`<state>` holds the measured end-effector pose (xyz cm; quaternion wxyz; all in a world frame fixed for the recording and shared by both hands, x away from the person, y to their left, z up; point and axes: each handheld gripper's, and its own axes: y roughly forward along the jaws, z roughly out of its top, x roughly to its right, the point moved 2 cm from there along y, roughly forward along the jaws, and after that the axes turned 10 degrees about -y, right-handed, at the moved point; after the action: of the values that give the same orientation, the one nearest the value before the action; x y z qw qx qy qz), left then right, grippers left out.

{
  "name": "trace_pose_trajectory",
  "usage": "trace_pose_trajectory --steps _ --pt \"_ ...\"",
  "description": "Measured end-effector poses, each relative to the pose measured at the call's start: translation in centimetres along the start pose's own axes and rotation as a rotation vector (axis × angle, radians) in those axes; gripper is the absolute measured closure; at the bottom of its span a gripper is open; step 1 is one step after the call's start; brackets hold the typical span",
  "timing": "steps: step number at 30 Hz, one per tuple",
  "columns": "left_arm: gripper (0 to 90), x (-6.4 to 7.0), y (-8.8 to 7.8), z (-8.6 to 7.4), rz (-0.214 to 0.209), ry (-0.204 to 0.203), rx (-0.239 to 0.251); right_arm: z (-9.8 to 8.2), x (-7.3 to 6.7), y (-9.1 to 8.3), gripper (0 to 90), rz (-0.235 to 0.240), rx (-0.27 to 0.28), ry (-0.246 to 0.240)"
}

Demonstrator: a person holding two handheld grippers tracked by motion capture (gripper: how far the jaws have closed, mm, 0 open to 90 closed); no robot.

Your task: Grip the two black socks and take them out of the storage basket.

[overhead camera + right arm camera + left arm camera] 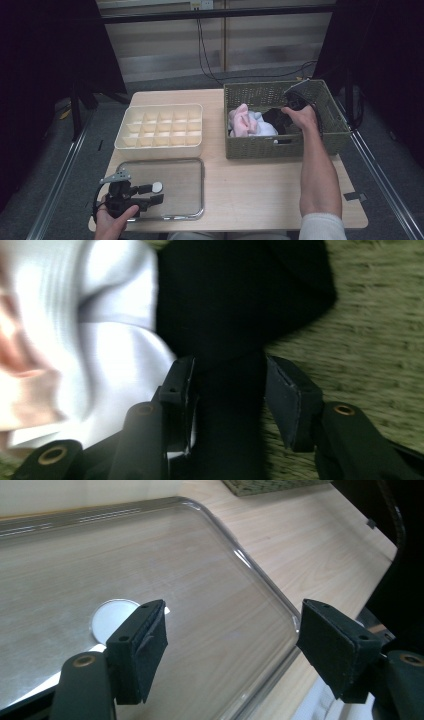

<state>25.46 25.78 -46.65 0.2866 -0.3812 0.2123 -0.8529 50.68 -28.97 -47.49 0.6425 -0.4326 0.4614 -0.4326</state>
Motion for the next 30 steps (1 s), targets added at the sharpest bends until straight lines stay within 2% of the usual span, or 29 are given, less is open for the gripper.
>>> trace_pose_trajectory --steps 1,3,4,7,8,10,11,14,16,18,25,28,30 --pt "27.5 0.1 0.0 0.0 0.002 0.001 -0.001 0.0 -0.1 0.2 54.8 0.005 -0.018 -0.005" --pt "27.5 0.2 0.1 -0.1 0.003 -0.011 0.0 0.0 -0.4 0.7 55.5 -0.025 -0.056 -0.018" --pt "27.5 0.2 0.1 -0.1 0.004 -0.011 0.0 0.0 -0.5 1.1 55.4 -0.014 -0.072 -0.028" --pt "27.5 0.1 -0.2 -0.1 0.01 -0.007 0.005 -0.1 -0.8 1.6 58.5 -0.027 -0.111 -0.05" --pt "27.5 0.1 -0.3 -0.1 0.012 -0.006 0.01 -0.1 -0.8 1.5 63.2 -0.024 -0.117 -0.054" --pt "27.5 0.0 -0.3 0.0 0.012 -0.015 0.016 -0.1 -0.9 1.5 80.1 0.012 -0.122 -0.058" --pt "27.6 0.0 -0.3 0.0 0.012 -0.016 0.016 -0.2 -1.0 1.5 81.7 0.038 -0.132 -0.059" --pt "27.7 0.0 -0.2 -0.1 0.013 -0.012 0.009 -0.1 -1.2 1.5 83.3 0.043 -0.136 -0.084" --pt "27.7 0.0 -0.2 0.0 0.014 -0.011 0.009 0.0 -1.2 1.1 83.5 0.053 -0.101 -0.078" --pt "27.7 0.1 -0.2 0.0 0.012 -0.012 0.014 0.1 -1.2 0.3 83.5 0.098 -0.064 -0.08" --pt "27.7 0.2 0.2 0.2 0.011 -0.004 0.001 -0.4 -1.4 -3.4 83.5 0.192 0.094 -0.091" --pt "27.7 0.4 0.5 0.3 0.003 0.005 -0.009 -0.8 -1.6 -4.4 83.5 0.21 0.138 -0.099" --pt "27.7 0.5 0.6 0.3 0.002 0.005 -0.009 -1.0 -1.8 -4.9 83.6 0.249 0.181 -0.091"
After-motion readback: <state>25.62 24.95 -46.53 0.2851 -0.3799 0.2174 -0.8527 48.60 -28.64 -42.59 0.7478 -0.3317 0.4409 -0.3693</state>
